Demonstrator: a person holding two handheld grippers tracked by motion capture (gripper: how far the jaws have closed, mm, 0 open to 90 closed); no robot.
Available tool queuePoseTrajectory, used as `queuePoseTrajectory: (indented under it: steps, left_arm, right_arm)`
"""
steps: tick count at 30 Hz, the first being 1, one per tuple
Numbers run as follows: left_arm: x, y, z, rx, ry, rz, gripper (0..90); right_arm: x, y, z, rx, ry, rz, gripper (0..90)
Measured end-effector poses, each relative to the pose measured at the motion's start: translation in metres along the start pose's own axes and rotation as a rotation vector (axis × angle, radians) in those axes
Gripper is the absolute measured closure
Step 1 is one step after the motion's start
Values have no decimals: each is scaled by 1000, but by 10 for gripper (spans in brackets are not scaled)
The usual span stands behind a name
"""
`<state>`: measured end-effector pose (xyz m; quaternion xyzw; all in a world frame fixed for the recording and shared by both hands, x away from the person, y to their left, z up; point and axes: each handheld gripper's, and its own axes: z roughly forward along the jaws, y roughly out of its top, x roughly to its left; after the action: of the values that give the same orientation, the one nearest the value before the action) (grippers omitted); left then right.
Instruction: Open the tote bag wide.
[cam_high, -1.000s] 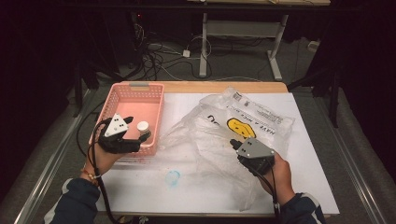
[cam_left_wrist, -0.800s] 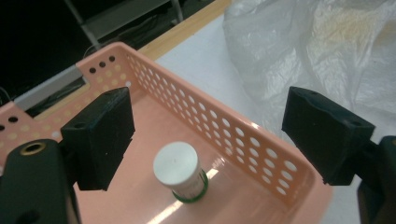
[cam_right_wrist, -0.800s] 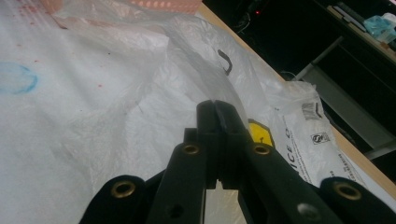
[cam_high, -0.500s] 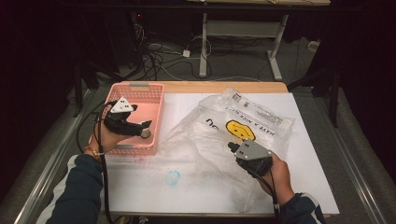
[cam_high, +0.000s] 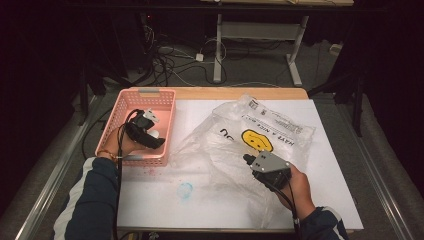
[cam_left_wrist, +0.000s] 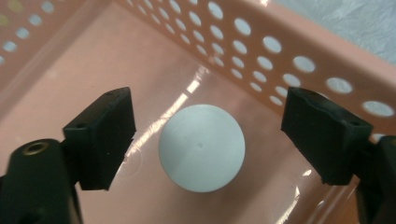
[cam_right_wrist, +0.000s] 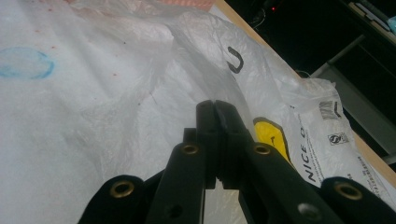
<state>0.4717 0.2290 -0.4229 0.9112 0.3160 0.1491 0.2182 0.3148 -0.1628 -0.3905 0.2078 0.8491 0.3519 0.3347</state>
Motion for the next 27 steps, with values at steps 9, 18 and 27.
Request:
queuePoseTrajectory:
  steps: [9,18,27]
  left_arm:
    - [12,-1,8,91,-37,-70,428]
    - [10,-1,3,86,-37,-47,479]
    - [8,-11,-25,-117,6,-77,482]
  right_arm:
    - [1,-1,1,6,9,-9,900]
    - [0,-1,0,2,-4,-4,900]
    - [-3,0,-4,-18,-42,8,900]
